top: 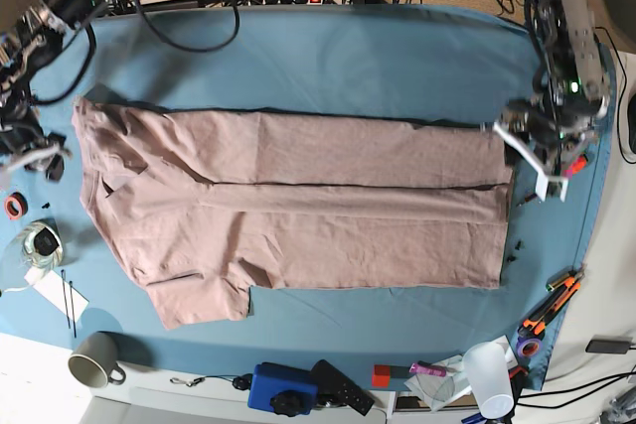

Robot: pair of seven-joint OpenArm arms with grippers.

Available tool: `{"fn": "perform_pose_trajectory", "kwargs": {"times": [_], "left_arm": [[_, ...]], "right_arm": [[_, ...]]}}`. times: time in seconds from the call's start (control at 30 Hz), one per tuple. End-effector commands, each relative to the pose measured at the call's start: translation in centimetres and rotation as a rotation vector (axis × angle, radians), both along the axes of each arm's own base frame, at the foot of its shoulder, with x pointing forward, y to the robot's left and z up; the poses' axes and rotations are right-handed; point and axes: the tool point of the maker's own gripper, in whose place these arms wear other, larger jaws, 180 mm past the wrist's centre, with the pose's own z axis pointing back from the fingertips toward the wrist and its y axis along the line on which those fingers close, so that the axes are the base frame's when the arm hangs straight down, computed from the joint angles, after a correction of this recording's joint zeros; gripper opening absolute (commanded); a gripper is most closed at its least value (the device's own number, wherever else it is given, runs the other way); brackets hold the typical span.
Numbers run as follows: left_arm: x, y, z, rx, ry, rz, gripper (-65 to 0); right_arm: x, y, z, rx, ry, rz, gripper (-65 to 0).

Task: Fold the T-shirt properly
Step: 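Release the fabric and raise both grippers away from the shirt, then lower the left gripper and grasp the folded edge near its corner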

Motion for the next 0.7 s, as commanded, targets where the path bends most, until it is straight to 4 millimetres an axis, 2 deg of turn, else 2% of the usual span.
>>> {"fn": "perform_pose_trajectory", "kwargs": {"times": [0.0,0.2,0.33,0.43,0.53,0.67], "left_arm": [[0.3,0.0,1.6,0.017,-0.056,-0.012,-37.5],[-3.5,-1.4,3.1,0.049,-0.068,-0.062,-37.5],[-5.2,-2.1,3.8,0.061,-0.077,-0.085,-37.5],[-6.0,-1.9,3.7,0.086,-0.066,-0.085,-37.5],[-6.1,-1.8,3.6,0.083,-0.064,-0.073,-37.5],[-5.8,-1.5,4.0,0.090,-0.087,-0.057,-37.5]], "right_arm": [[0.5,-1.1,2.3,-0.048,-0.048,0.007,-31.0],[-0.9,-1.1,0.7,0.007,-0.003,0.001,-31.0],[-1.1,-1.1,-1.9,0.113,-0.004,-0.025,-31.0],[-1.8,-1.0,-4.4,0.179,0.032,-0.035,-31.0],[-2.5,0.3,-6.5,0.264,0.067,0.005,-31.0],[-2.8,2.7,-7.4,0.392,0.068,0.084,-31.0]]}}
